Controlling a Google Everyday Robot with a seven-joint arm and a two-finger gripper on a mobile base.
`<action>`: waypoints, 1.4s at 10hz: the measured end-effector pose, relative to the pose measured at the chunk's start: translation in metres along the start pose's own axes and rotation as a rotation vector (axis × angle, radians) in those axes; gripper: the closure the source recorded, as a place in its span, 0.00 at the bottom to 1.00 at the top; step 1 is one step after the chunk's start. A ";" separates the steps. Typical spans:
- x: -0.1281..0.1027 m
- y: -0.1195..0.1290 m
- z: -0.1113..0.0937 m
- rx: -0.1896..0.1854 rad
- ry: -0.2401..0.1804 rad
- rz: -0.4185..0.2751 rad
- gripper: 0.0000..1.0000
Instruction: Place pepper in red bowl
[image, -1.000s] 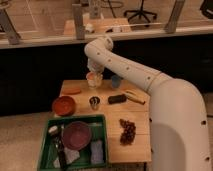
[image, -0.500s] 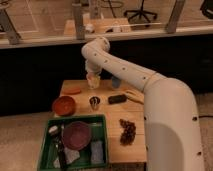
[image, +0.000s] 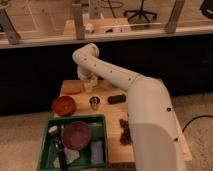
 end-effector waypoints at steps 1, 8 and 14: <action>-0.006 -0.003 0.005 -0.005 -0.008 -0.008 0.20; -0.026 -0.019 0.047 0.015 -0.052 0.045 0.20; -0.046 -0.029 0.082 -0.008 -0.085 0.054 0.20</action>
